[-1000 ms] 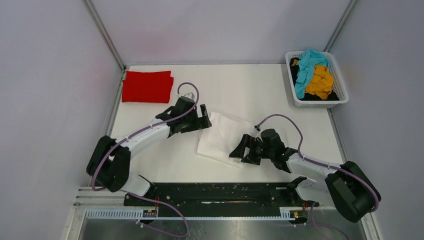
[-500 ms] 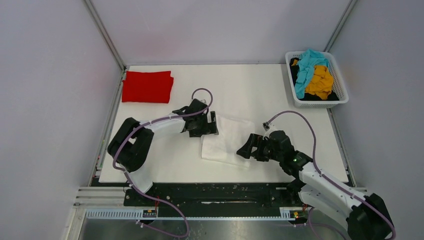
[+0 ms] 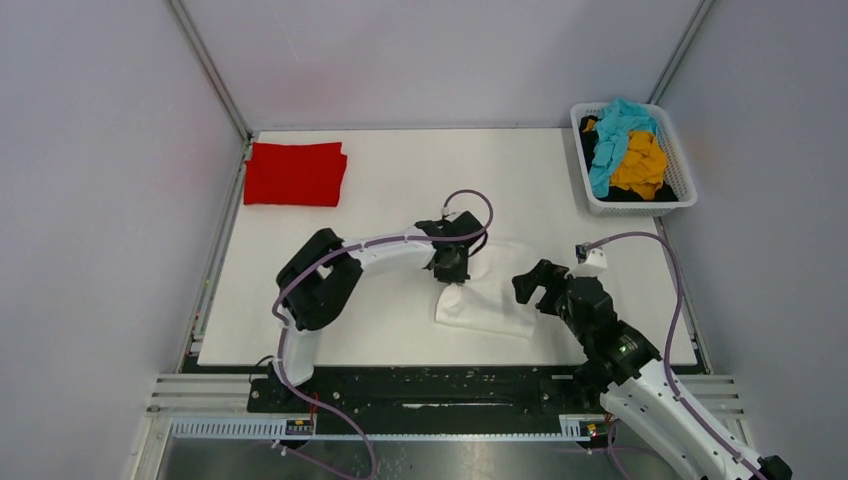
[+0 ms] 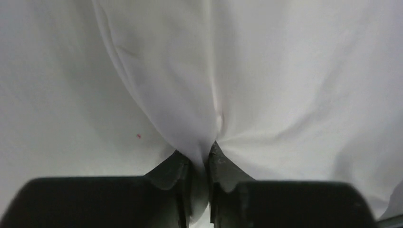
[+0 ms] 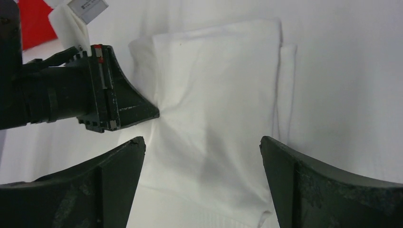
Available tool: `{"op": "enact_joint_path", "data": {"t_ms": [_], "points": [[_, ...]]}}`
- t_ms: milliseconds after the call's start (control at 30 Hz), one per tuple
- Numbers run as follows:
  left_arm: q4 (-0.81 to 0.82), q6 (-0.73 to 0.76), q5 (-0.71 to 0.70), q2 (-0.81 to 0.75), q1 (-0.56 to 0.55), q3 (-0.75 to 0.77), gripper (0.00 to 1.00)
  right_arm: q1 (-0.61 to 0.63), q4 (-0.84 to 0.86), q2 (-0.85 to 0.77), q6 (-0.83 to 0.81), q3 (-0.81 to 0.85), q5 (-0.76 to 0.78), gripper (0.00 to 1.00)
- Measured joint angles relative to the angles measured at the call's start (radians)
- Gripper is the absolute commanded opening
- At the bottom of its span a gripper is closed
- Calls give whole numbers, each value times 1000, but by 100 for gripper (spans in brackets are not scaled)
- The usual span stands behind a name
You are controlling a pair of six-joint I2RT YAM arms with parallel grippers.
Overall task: Fold and stack the t-shirts
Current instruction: Put the neatly folded tshirt into the corner of the board with the left arm
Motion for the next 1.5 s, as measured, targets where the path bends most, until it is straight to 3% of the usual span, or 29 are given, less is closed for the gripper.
{"op": "enact_joint_path", "data": {"t_ms": [200,300,500,600,767,967,1267,1500], "points": [[-177,-24,-156,106,-55,200,0,0,-52,-2,-44,4,114,99],[-282,-7,-313,124,-55,245,0,0,-57,13,-71,5,144,99],[-396,172,-639,134,52,309,0,0,-39,23,-127,2,171,99],[-335,322,-743,132,166,326,0,0,-5,16,-137,-19,172,99],[-153,619,-794,132,371,327,0,0,16,12,-150,-46,192,99],[71,931,-819,129,496,339,0,0,45,11,-164,-47,227,99],[195,1111,-828,152,600,563,0,0,78,45,-182,-47,264,100],[231,1186,-835,163,647,639,0,0,86,78,-187,-47,279,99]]}}
